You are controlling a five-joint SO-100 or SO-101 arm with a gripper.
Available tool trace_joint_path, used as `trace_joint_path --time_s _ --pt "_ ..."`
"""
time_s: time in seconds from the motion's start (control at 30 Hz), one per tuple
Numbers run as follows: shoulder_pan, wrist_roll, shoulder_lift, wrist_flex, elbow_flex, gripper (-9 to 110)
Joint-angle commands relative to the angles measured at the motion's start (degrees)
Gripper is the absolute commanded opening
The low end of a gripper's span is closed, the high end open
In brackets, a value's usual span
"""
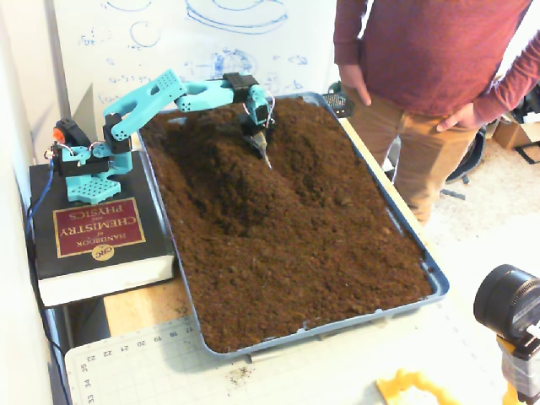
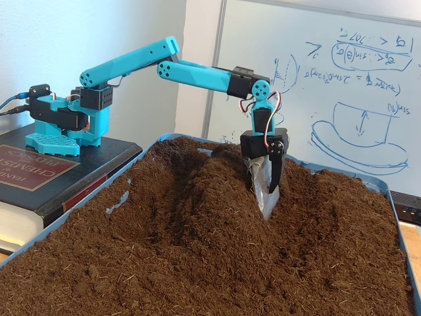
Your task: Build a berm.
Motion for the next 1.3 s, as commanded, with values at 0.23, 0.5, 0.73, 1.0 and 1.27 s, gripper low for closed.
trace_joint_path --time_s 0.23,0.5,0.73,1.0,1.27 --pt "1.9 1.5 9.5 3.3 -14.3 0" --pt "2.6 7.2 17.1 12.9 -16.0 0" --pt "1.7 7.0 27.3 31.0 -16.0 0" --pt "-2.1 6.2 43.1 29.7 4.7 0" --pt "-2.5 -3.3 64.5 26.5 41.3 1"
